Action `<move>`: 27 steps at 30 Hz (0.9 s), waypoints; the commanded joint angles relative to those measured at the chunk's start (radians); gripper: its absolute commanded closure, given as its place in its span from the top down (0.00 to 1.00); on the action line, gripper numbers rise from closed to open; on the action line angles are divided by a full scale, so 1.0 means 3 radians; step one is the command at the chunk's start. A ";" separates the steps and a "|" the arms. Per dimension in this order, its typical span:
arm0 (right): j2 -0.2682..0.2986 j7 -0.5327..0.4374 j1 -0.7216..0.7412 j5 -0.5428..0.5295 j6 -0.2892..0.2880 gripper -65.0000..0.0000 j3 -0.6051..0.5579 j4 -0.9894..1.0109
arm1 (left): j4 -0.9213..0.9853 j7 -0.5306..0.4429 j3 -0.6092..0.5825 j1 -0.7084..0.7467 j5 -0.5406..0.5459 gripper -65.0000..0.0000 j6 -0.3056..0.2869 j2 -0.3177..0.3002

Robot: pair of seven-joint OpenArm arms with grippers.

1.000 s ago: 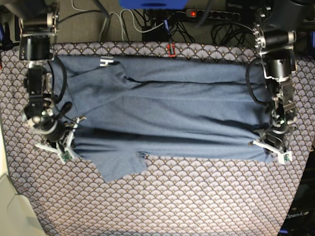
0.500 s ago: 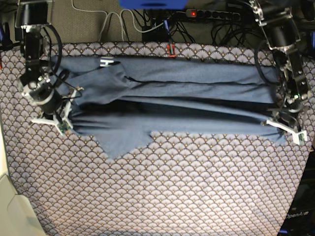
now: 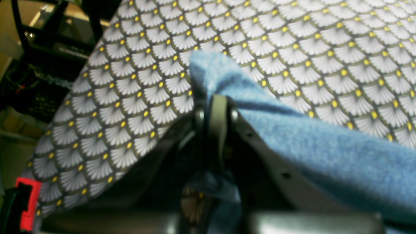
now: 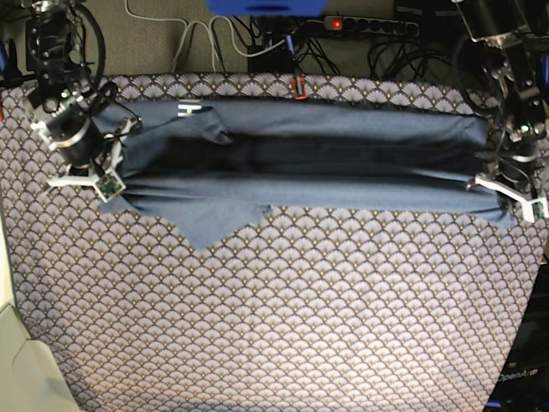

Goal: Fold the T-shirt properly
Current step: 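Lift the hem with both grippers and fold it over toward the collar, then release the hem with the right gripper and move it toward the sleeve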

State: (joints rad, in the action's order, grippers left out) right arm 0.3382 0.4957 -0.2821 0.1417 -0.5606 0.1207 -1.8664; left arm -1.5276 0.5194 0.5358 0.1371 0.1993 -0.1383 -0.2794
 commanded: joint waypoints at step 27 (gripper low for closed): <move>0.0047 -0.0044 -0.0571 0.0006 -0.0200 0.00 0.0245 -0.0164 | -0.0035 -0.0092 0.0007 0.0405 -0.0028 0.03 0.0044 0.0146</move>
State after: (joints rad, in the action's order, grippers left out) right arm 0.3378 0.4896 -0.4526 0.1421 -0.6289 0.1867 -1.8999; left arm -1.5234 0.5194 0.5331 0.2665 0.1951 -0.1352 -0.2184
